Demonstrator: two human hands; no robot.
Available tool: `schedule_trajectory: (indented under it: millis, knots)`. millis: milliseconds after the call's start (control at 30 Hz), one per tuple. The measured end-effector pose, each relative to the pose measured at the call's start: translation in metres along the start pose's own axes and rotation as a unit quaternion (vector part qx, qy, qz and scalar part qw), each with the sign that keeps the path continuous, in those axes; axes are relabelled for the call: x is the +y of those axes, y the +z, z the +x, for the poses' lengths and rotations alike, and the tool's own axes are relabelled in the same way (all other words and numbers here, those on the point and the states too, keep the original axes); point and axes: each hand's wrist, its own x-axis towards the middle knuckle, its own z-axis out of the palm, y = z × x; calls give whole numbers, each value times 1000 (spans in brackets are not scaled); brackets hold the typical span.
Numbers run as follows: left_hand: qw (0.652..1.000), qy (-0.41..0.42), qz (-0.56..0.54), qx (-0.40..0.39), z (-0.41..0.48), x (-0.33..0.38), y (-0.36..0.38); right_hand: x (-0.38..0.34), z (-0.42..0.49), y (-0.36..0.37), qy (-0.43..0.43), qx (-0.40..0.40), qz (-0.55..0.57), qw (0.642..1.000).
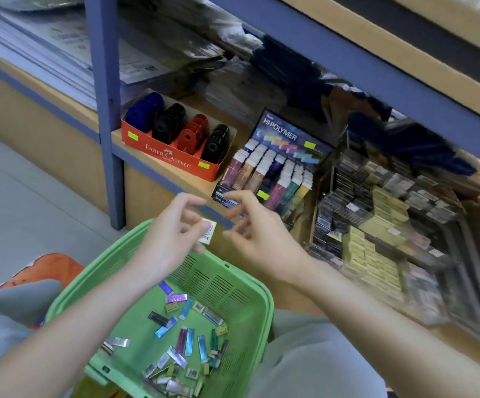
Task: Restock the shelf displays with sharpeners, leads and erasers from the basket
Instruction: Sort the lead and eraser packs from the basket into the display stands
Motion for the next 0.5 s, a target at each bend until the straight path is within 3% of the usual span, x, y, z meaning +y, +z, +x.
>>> schedule_trajectory:
  millis: [233, 500]
  knots:
    - [998, -13, -42, -52, -30, 9, 33, 18, -55, 1, -21, 19, 56, 998]
    - [993, 76, 18, -86, -32, 48, 107, 54, -115, -48, 41, 126, 75, 988]
